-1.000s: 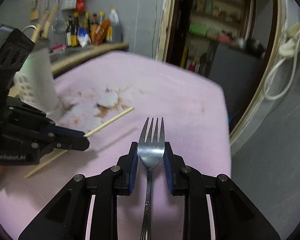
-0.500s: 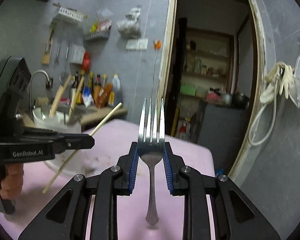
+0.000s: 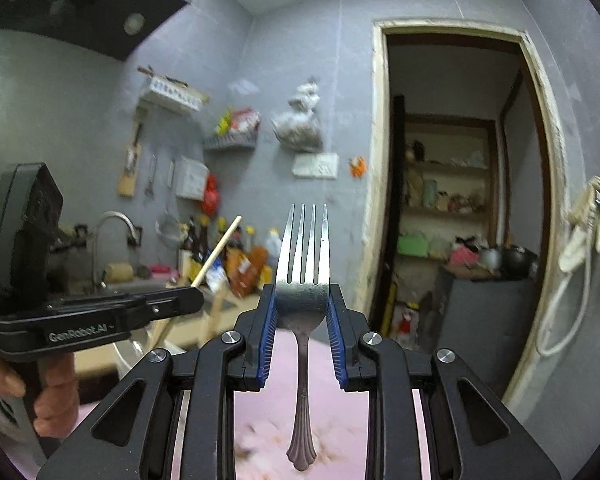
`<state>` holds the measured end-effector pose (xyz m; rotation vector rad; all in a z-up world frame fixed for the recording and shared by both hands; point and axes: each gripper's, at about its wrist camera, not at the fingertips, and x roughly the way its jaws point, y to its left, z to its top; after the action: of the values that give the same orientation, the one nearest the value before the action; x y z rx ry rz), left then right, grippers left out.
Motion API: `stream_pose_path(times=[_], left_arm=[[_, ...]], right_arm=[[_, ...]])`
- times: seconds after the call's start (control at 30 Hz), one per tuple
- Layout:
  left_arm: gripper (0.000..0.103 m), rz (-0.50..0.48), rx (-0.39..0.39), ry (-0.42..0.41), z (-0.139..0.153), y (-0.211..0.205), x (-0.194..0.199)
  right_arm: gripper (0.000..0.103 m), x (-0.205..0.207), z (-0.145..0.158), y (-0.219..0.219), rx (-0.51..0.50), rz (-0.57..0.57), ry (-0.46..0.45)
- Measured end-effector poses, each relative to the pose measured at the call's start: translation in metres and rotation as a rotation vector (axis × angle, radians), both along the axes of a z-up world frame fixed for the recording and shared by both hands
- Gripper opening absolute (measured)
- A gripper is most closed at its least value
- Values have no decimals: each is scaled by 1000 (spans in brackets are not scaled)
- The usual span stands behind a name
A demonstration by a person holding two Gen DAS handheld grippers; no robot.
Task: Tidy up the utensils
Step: 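Lift the fork and chopstick with both tools and carry them over the basket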
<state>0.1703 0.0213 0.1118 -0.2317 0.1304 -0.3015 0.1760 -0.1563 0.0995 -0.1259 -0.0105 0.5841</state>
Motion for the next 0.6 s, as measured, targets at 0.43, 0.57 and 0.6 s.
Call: stream_pose_path(times=[0.43, 0.57, 0.6], left_arm=[[2, 282, -106, -155, 1, 99, 0], [2, 353, -196, -161, -15, 127, 3], [2, 366, -211, -162, -19, 130, 3]], right_arm=[[22, 19, 15, 61, 204, 146, -47], [22, 26, 5, 64, 272, 176, -35], [22, 27, 2, 64, 278, 180, -33]])
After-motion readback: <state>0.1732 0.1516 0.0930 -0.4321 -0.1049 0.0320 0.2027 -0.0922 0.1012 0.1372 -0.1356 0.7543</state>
